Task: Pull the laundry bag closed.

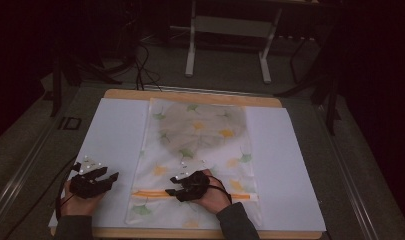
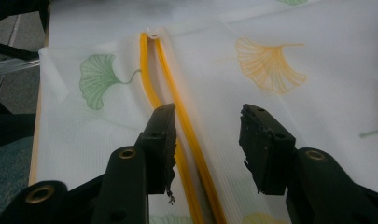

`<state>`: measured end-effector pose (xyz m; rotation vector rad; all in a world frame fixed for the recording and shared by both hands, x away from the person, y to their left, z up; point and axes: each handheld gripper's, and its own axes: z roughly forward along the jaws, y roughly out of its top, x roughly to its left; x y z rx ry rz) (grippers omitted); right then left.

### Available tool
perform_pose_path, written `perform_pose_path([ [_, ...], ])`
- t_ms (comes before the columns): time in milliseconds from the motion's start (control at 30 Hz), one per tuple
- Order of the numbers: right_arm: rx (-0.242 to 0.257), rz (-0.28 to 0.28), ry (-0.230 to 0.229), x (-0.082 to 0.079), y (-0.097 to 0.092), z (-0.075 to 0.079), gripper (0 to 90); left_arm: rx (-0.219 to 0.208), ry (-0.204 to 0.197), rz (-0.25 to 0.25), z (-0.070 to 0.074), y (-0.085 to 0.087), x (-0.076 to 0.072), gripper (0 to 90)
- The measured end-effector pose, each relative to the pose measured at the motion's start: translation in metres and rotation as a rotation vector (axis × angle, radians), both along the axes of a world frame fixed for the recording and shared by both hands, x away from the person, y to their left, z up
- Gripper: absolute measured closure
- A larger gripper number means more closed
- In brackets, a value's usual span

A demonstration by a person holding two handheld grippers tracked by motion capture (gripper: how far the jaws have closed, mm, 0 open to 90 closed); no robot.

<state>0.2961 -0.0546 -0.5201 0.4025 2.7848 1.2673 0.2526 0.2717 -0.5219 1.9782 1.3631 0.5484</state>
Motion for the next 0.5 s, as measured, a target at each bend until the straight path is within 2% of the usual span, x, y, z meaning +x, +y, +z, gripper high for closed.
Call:
perform_pose_path([
  [500, 0.01, 0.029, 0.004, 0.002, 0.019, -0.002, 59.2, 0.005, 0.002, -0.003, 0.0, 0.0, 0.0, 50.9],
])
